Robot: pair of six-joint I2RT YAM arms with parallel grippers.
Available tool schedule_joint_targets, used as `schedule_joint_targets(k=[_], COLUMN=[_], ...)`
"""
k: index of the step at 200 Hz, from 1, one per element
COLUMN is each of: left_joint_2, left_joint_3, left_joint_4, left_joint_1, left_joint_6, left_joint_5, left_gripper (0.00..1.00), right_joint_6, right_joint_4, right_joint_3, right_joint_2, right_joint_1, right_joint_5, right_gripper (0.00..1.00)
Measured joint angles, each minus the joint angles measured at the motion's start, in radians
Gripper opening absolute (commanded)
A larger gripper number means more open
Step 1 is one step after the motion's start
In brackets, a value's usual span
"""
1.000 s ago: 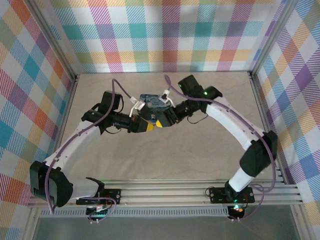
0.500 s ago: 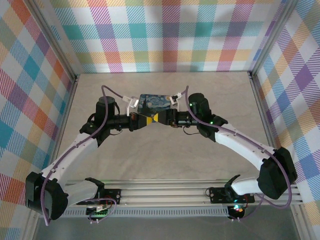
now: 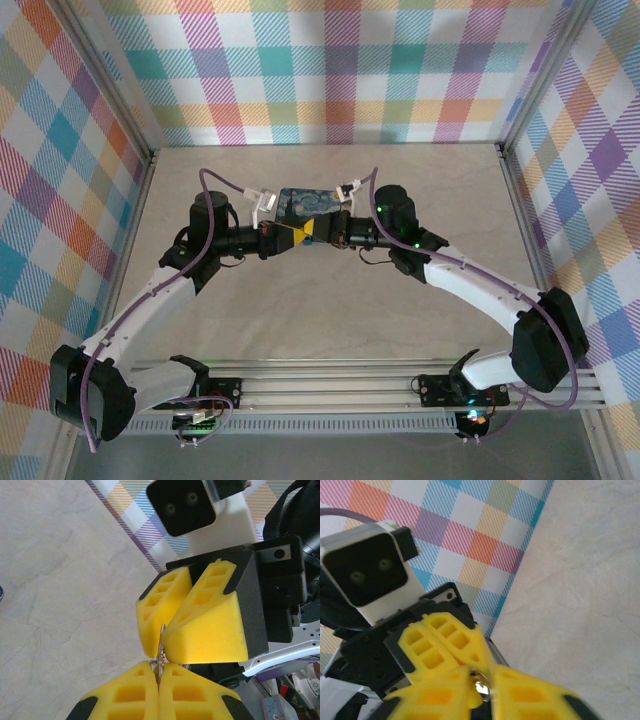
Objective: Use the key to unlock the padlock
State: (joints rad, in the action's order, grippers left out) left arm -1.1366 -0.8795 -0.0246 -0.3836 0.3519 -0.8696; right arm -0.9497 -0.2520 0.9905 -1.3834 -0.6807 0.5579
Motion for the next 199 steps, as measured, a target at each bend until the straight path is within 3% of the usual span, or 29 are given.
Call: schedule_joint_targets(k=[7, 50, 65, 80, 92, 112, 164, 199], left_joint_2=[0.000, 0.000, 0.000, 0.000, 0.001, 0.002, -0.002, -0.005], left_joint_3=[0.000, 0.000, 0.000, 0.000, 0.000, -0.002, -0.002, 0.000], left_joint_4=[-0.002, -0.002, -0.002, -0.005, -0.010, -0.013, 0.006, 0.064], left_joint_1=[0.000, 0.000, 0.000, -0.001, -0.001, 0.013, 0.034, 0.034], left_joint_6=[0.000, 0.004, 0.018, 0.032, 0.053, 0.092, 0.164, 0.217], left_joint_5=[0.001, 0.012, 0.014, 0.021, 0.025, 0.015, -0.061, -0.094], left_gripper=[0.00, 0.00, 0.19, 0.46, 0.53, 0.51, 0.33, 0.32], right_joint_6=[-0.003, -0.004, 0.008, 0.039, 0.076, 0.154, 0.294, 0.338], right_joint_4=[-0.010, -0.055, -0.057, -0.048, -0.009, 0.100, 0.257, 0.300], right_joint_3=[-0.001, -0.024, -0.025, -0.025, -0.018, 0.025, 0.121, 0.134], right_joint_2=[0.000, 0.000, 0.000, 0.004, 0.010, 0.013, 0.023, 0.023], right_joint_1=[-0.001, -0.001, -0.001, 0.000, 0.000, 0.014, 0.085, 0.086], right_joint_5=[0.000, 0.002, 0.002, 0.002, 0.003, 0.014, 0.091, 0.142], right_gripper=[0.00, 0.00, 0.00, 0.00, 0.00, 0.00, 0.00, 0.00])
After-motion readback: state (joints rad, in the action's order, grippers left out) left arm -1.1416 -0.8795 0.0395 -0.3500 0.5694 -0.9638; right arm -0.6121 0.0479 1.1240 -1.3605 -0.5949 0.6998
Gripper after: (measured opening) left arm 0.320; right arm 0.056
